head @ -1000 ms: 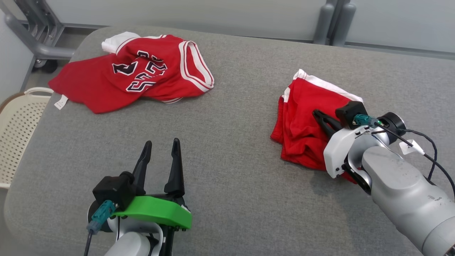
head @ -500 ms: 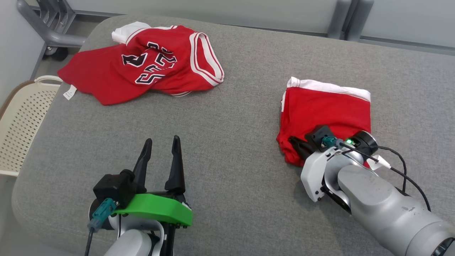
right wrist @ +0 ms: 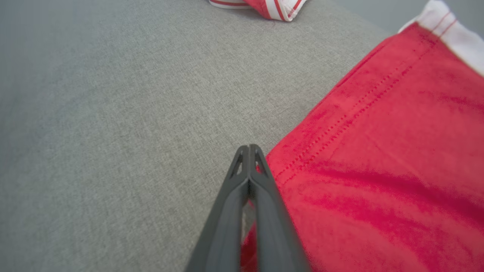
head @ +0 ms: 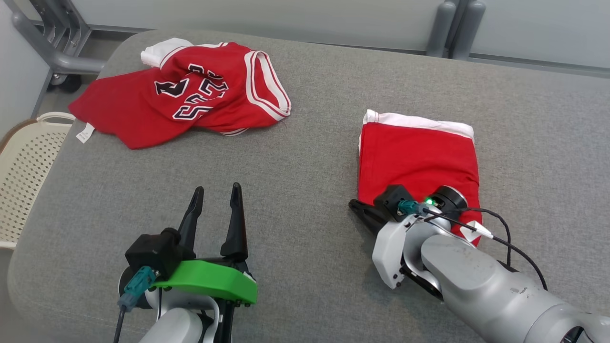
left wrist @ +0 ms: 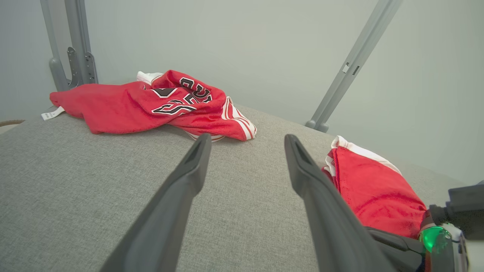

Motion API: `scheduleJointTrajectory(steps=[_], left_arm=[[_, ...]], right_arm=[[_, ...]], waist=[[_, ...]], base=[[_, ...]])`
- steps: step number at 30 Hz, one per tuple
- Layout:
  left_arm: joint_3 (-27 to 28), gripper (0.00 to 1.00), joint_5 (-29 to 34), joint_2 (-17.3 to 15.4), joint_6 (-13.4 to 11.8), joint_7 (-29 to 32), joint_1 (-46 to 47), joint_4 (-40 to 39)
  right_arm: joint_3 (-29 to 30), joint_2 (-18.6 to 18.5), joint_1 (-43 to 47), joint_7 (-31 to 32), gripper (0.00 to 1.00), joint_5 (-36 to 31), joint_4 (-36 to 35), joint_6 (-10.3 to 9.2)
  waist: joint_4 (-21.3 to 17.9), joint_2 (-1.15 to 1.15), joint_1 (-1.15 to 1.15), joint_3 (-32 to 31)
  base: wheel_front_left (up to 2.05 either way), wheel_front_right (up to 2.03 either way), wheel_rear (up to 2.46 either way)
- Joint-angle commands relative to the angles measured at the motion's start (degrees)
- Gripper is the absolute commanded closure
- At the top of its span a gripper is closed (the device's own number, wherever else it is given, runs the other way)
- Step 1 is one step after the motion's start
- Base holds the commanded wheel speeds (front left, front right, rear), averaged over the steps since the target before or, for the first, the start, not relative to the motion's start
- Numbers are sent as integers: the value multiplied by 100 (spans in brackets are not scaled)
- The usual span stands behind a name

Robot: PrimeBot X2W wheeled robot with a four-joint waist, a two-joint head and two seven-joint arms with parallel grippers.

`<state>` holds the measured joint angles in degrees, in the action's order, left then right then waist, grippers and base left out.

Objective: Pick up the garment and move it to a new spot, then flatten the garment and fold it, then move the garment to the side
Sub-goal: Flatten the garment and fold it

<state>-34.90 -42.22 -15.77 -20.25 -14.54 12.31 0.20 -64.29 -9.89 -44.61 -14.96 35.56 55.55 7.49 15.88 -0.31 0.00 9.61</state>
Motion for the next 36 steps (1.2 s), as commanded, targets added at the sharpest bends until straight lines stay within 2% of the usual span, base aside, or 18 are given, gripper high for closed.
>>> scheduleJointTrajectory(steps=[1, 6, 18, 20, 22, 23, 24, 25, 26, 36], left_arm=[[15, 0, 51, -61, -24, -3, -32, -19], [10, 0, 48, -101, -46, 22, -89, -41], [-58, 0, -19, -219, -94, 108, -354, -116], [-76, 0, -23, -221, -113, 114, -388, -128], [-80, 0, -33, -223, -139, 123, -414, -133], [-83, 0, -34, -222, -137, 121, -431, -138], [-86, 0, -33, -224, -143, 124, -453, -143], [-87, 0, -38, -228, -148, 124, -473, -145], [-86, 0, -39, -235, -152, 126, -491, -153], [-98, 0, -44, -281, -198, 126, -579, -233]], right_arm=[[7, 37, 97, -25, 100, -25, -154, 0], [237, -26, 35, -27, 100, -172, -475, 0], [1910, -471, 336, -25, 100, -727, -1088, 0], [2175, -508, 434, -25, 87, -767, -1107, 0], [2393, -545, 531, -24, 68, -821, -1106, 0], [2495, -566, 573, -24, 54, -840, -1106, 0], [2590, -574, 627, -24, 35, -861, -1096, 0], [2670, -572, 676, -24, 2, -871, -1085, 0], [2748, -583, 715, -25, 0, -873, -1082, 0], [3175, -761, 930, 148, 0, -717, -967, 0]], waist=[[-64, 31, 0, -63], [-172, 31, 0, -175], [-770, 31, 0, -732], [-863, 31, 0, -807], [-951, 31, 0, -871], [-988, 31, 0, -896], [-1023, 31, 0, -919], [-1057, 31, 0, -940], [-1091, 31, 0, -955], [-1200, 31, 0, -978]], base=[[0, 0, 0], [0, 0, 0], [0, 0, 0], [0, 0, 0], [0, 0, 0], [0, 0, 0], [0, 0, 0], [0, 0, 0], [0, 0, 0], [0, 0, 0]])
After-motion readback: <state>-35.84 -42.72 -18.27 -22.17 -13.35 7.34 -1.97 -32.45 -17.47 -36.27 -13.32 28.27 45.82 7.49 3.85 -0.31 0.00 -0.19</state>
